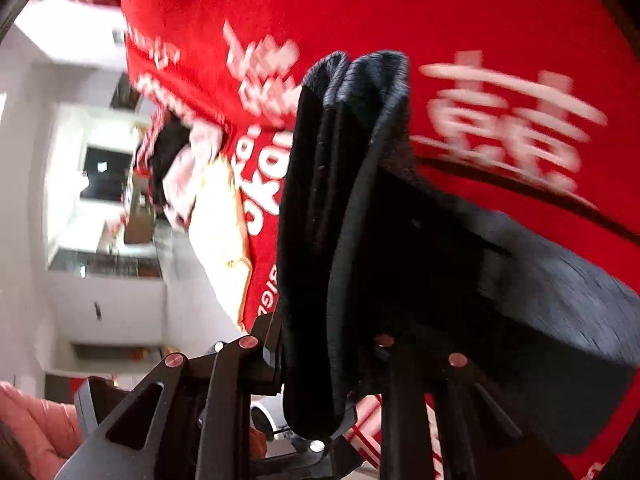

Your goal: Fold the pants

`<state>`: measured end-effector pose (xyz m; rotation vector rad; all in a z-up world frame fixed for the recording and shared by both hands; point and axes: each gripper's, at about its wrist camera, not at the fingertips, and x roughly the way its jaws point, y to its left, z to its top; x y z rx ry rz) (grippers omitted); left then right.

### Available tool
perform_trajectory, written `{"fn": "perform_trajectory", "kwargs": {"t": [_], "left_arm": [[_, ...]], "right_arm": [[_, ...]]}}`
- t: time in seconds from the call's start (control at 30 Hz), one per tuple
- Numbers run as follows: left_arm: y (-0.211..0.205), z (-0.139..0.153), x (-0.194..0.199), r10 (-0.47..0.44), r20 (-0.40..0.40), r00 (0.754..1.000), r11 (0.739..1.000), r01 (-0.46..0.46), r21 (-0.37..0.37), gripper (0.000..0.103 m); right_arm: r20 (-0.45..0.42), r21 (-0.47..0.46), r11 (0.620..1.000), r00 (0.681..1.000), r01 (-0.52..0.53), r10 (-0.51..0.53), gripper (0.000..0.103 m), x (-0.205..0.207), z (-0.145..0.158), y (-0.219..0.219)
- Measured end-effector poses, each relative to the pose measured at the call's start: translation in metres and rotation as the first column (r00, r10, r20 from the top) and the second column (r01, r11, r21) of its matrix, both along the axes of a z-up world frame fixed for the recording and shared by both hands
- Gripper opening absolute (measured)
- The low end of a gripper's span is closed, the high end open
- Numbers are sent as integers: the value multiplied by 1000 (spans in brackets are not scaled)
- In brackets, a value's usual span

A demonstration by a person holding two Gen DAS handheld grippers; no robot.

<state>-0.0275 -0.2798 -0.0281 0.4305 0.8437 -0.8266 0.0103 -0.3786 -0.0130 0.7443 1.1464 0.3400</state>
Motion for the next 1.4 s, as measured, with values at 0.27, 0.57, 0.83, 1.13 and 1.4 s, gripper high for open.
{"fn": "perform_trajectory", "kwargs": {"t": [0.27, 0.57, 0.83, 1.13, 1.4], "left_arm": [[-91, -39, -72, -203, -44, 978, 975, 206, 82, 40], [-140, -86, -122, -297, -75, 952, 936, 306, 174, 40], [-138, -94, -124, -296, -120, 948, 927, 315, 205, 78], [-85, -75, -70, -78, -201, 977, 960, 128, 248, 79], [-45, -73, -31, 77, -186, 980, 953, -18, 301, 79]], "right_arm": [[-37, 88, 968, 972, 235, -232, 25, -106, -46, -102], [-87, 124, 936, 943, 329, -320, 25, -159, -103, -137], [-130, 141, 916, 924, 376, -359, 30, -176, -136, -144], [-168, -150, 894, 880, 423, -444, 56, -199, -111, -137], [-160, -180, 881, 871, 437, -464, 32, -216, -101, -119]]}}
